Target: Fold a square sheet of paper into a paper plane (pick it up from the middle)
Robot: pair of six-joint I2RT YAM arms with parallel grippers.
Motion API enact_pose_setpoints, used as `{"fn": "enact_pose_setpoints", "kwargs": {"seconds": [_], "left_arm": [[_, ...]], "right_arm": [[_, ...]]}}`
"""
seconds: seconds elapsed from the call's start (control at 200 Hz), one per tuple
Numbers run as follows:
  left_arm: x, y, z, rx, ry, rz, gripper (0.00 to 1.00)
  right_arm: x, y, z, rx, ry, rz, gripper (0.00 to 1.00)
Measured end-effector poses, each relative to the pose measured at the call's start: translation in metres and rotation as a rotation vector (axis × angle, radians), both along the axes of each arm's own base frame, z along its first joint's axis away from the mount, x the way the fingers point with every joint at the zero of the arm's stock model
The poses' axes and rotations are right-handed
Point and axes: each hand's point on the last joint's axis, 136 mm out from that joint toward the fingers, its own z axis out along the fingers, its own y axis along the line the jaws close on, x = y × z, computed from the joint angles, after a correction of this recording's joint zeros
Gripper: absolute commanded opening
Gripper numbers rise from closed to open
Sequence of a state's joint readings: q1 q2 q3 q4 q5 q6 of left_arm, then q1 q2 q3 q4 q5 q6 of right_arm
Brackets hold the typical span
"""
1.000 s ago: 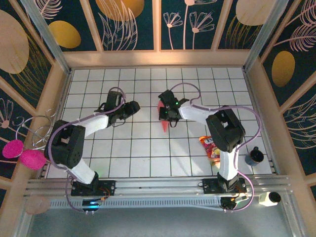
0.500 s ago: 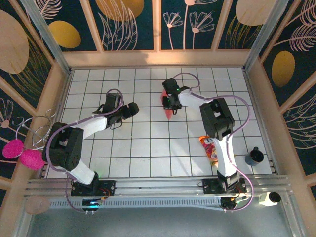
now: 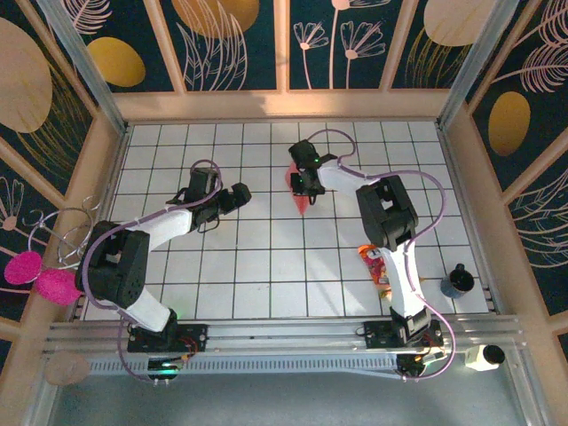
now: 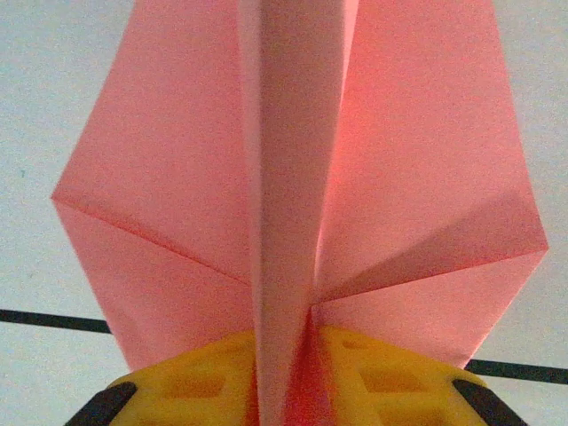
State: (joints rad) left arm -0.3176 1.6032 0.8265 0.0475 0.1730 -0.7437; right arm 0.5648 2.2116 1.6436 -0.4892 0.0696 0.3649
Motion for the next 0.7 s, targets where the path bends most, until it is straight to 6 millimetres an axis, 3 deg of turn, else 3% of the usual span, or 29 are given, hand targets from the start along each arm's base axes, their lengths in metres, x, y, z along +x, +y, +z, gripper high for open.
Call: {"fn": "enact_pose_setpoints", "kwargs": {"seconds": [0.265, 0.701], "left_arm": [[-0.0002, 0.0000, -0.0002, 0.000, 0.001, 0.000, 0.99], [-0.0029, 0.0009, -0.0035, 0.003, 0.011, 0.000, 0.99]], "right_arm": [[0.0040, 0.0068, -0.0006, -0.079, -0.054, -0.008, 0.35], [0.0082, 0.0065, -0.0010, -0.105, -0.082, -0.022, 0.41]]}}
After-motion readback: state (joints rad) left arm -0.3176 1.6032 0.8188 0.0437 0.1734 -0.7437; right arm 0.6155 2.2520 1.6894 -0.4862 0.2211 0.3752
